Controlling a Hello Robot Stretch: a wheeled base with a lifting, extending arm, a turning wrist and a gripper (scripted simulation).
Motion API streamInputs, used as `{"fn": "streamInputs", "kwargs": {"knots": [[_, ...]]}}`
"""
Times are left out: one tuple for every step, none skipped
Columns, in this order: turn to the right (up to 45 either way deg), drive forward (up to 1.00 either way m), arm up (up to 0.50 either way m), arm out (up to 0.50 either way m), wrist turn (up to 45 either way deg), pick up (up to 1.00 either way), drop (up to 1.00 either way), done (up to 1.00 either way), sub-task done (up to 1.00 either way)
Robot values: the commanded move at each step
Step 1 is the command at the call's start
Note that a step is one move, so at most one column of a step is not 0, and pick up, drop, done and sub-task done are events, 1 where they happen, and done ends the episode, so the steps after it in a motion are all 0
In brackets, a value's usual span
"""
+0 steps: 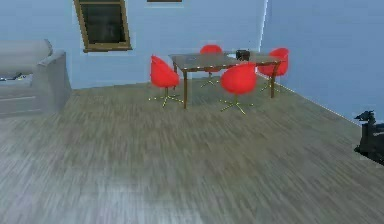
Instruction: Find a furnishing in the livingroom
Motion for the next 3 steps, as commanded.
{"fn": "streamInputs", "kwargs": {"knots": [[0.0,1.00,0.00,0.00,0.0,0.00,0.00,0.00,0.00],[0.0,1.00,0.00,0.00,0.0,0.00,0.00,0.00,0.00],[0.0,0.15,0.00,0.00,0.0,0.00,0.00,0.00,0.00]]}}
